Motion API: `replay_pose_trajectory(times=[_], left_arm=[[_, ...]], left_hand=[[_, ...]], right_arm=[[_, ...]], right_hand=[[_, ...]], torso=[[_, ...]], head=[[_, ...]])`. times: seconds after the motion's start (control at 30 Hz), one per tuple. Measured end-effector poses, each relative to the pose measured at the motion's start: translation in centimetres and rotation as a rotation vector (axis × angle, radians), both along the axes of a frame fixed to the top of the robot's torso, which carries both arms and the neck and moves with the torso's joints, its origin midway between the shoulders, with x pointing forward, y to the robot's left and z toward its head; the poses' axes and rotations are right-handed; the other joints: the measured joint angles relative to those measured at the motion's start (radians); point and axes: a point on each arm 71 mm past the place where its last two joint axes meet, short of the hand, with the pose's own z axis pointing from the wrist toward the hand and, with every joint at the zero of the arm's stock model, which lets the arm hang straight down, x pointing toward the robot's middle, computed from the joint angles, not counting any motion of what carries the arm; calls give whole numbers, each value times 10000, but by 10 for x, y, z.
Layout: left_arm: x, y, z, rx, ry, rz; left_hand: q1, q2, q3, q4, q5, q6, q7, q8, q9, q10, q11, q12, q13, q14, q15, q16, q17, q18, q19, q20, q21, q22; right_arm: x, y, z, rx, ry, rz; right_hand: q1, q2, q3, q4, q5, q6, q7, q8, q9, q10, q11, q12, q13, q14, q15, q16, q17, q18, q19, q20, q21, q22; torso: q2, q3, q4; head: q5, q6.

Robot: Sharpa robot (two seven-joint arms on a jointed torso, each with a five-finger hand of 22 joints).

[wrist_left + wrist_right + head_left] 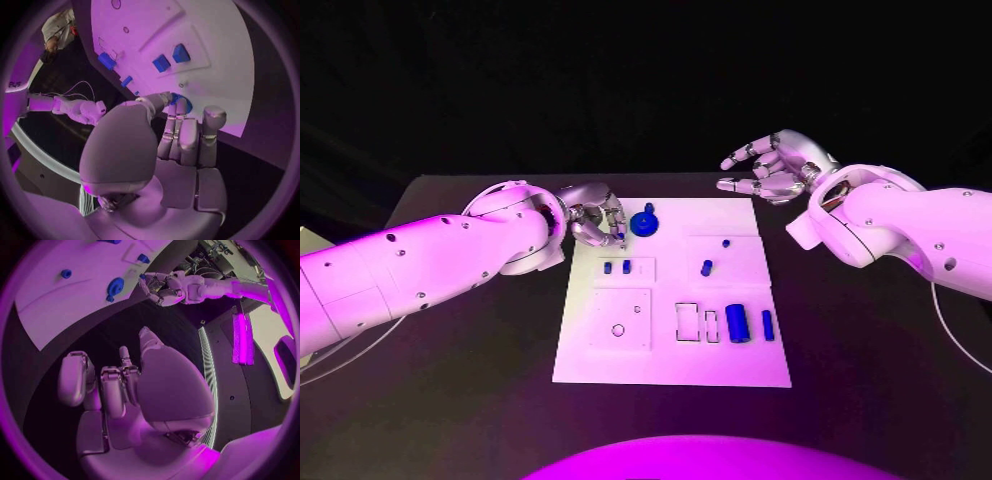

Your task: Assemble the parts on the task board

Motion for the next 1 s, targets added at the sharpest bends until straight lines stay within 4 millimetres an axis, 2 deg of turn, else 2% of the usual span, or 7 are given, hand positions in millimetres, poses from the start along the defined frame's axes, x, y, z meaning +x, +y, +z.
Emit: replay_pose_trajectory(times=[0.27,1.0], left_arm=[[1,-3,-6,109,175,-14],[3,-2,-15,369,376,40]], left_hand=[[0,0,0,0,0,0,0,-59,-2,0,0,-36,-9,-1,0,0,-10,2,0,0,0,-1],[1,-1,0,0,0,-3,0,-60,-18,71,-2,-72,-19,-1,1,-4,-10,2,-1,0,0,-3]], right_arm=[[0,0,0,-1,2,1],[0,0,0,-2,2,3]], right_hand=[[0,0,0,0,0,0,0,0,0,0,0,0,0,0,0,0,0,0,0,0,0,-1],[0,0,0,0,0,0,-1,0,0,0,0,0,0,0,0,0,-2,0,0,0,0,-4]], torso=[[12,2,-20],[2,9,-14]], head=[[14,-31],[-15,-60]])
